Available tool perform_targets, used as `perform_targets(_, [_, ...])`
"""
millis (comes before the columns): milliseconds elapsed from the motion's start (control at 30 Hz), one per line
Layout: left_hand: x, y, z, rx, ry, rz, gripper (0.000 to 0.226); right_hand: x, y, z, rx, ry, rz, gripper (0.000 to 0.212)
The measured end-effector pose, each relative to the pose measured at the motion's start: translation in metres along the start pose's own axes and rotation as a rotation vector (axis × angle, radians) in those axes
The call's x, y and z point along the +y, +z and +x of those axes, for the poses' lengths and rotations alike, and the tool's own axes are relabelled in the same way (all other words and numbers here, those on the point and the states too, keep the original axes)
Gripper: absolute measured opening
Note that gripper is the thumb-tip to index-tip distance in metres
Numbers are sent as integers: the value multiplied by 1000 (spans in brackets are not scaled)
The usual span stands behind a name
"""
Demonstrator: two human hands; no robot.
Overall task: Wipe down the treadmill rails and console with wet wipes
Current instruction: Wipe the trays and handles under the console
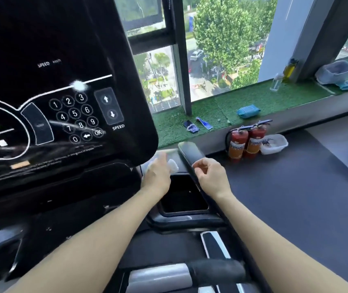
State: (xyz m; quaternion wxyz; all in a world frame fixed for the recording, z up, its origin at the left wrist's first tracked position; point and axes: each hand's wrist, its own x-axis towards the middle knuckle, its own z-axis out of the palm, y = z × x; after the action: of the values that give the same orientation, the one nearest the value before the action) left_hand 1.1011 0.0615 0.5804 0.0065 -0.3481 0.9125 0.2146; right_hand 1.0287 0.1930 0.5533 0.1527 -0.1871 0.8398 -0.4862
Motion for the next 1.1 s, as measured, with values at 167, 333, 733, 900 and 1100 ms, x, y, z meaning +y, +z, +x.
perform_targets(167, [-9,11,10,205,173,210,19,12,12,7,25,-110,-43,15])
perform_targets(333, [-19,13,4,30,368,365,17,29,15,8,71,-259,-101,15])
perform_targets(733, [-30,6,16,-150,483,341,35,42,22,2,164,-329,-144,20])
perform_targets(900, [-40,-10,7,-226,488,365,54,43,24,3,159,-344,-173,20])
perform_targets(1100, [-15,11,32,-209,502,361,30,43,24,4,159,-330,-224,17])
